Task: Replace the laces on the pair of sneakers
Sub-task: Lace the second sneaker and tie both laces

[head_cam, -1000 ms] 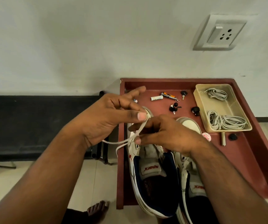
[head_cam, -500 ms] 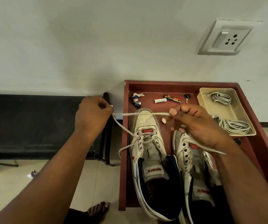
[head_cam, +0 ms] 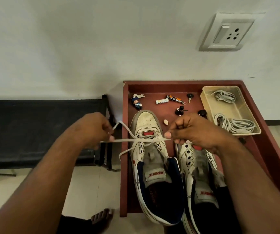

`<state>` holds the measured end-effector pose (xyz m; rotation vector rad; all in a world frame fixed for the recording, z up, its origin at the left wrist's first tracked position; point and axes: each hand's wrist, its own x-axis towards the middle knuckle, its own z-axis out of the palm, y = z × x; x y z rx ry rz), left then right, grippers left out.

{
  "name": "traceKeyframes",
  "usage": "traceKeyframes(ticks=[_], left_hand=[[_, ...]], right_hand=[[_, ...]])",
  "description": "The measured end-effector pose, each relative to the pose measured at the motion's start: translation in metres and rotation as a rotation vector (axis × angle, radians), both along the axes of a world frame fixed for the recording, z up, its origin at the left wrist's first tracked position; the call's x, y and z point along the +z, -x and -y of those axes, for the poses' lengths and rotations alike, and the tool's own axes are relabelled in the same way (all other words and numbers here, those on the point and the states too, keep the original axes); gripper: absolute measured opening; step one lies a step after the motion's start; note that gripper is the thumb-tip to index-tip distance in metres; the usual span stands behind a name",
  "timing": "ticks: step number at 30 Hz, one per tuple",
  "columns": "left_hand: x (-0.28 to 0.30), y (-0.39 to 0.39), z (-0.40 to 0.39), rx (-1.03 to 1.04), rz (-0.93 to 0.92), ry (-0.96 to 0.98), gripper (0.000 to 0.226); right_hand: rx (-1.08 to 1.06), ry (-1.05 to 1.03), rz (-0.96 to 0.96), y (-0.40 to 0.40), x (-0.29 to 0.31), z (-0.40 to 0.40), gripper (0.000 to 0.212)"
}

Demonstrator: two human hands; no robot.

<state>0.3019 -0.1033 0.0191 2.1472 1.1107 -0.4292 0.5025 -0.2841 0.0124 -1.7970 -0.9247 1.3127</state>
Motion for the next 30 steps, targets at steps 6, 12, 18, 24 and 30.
traceKeyframes(ticks=[6,12,18,24,30], left_hand=[[0.003,-0.033,0.046,0.094,0.447,0.497,0.038],[-0.01,-0.037,0.055,0.152,0.458,0.357,0.009],[-0.026,-0.039,0.053,0.209,0.391,0.168,0.01],[-0.028,-0.042,0.053,0.305,0.387,0.157,0.011],[-0.03,-0.043,0.062,0.265,0.398,0.223,0.009]], right_hand=[[-0.108,-0.087,-0.025,0.017,-0.004,-0.012,0.021],[-0.305,-0.067,-0.069,0.021,-0.009,-0.017,0.024],[-0.331,0.163,0.278,0.029,-0.013,-0.016,0.032],[-0.035,0.354,0.539,0.047,-0.016,-0.02,0.025],[-0.157,0.301,0.426,0.036,-0.019,-0.017,0.013]])
